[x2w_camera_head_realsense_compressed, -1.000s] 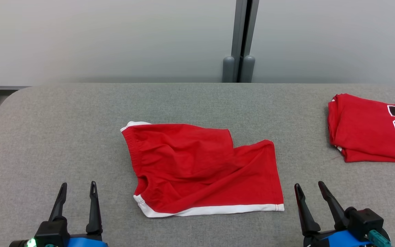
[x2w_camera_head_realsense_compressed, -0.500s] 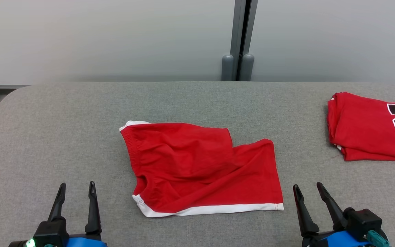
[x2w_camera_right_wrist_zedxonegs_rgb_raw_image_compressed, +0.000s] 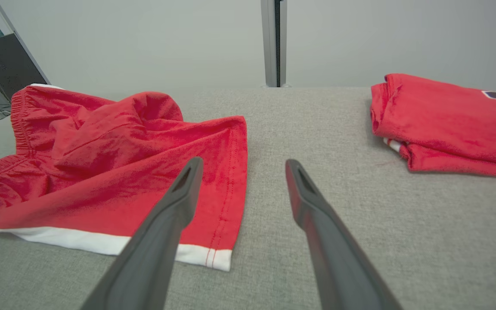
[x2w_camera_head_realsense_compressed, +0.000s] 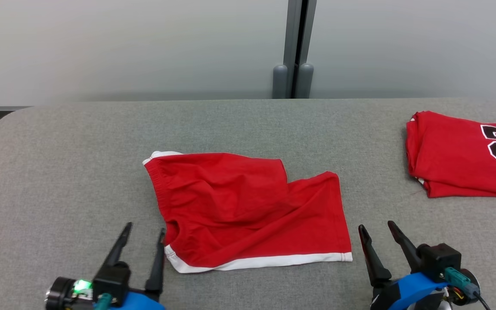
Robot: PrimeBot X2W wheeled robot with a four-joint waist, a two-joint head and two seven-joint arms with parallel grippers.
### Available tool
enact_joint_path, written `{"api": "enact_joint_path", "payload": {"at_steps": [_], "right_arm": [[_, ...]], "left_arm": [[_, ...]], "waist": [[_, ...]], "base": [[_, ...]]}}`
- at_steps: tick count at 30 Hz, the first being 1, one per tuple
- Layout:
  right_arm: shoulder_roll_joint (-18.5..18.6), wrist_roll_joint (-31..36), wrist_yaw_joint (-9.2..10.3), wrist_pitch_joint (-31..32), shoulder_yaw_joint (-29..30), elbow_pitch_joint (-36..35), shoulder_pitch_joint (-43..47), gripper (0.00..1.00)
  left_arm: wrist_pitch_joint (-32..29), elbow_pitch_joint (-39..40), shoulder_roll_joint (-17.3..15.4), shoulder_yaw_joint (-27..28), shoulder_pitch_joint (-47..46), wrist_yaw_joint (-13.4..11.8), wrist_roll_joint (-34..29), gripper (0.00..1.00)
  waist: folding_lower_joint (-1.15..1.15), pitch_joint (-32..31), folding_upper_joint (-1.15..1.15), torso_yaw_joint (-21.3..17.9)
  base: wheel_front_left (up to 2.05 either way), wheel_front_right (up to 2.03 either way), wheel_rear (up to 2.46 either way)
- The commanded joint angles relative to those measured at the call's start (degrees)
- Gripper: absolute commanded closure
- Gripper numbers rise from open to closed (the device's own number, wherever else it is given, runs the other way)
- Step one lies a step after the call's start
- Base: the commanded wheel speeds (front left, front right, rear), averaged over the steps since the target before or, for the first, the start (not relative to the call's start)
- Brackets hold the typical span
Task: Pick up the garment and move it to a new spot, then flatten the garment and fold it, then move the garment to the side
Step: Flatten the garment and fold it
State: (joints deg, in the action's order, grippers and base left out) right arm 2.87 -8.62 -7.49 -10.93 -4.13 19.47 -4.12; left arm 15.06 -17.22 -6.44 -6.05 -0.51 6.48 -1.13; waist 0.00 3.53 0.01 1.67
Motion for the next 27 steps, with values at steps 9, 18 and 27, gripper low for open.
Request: {"api": "enact_joint_path", "payload": {"at_steps": [9,18,27], "right_arm": [[0.1,-0.3,-0.01,0.3,-2.6,8.6,-3.4,0.00],[0.1,-2.4,-0.01,-1.7,-8.7,19.0,-7.2,0.00],[0.1,-6.8,-0.01,-3.5,-14.2,27.0,-11.8,0.00]], "left_arm": [[-0.2,-10.6,-3.2,-9.7,-6.0,1.1,0.1,0.00],[-1.3,-21.4,-5.1,-15.8,-10.3,1.0,5.4,0.00],[-1.0,-28.0,-5.0,-18.1,-12.1,1.0,9.7,0.00]], "waist": [[0.00,0.9,-0.01,-1.1],[0.00,1.4,-0.01,-2.1],[0.00,1.6,-0.01,-2.4]], "base": [[0.00,0.00,0.00],[0.00,0.00,0.00],[0.00,0.00,0.00]]}}
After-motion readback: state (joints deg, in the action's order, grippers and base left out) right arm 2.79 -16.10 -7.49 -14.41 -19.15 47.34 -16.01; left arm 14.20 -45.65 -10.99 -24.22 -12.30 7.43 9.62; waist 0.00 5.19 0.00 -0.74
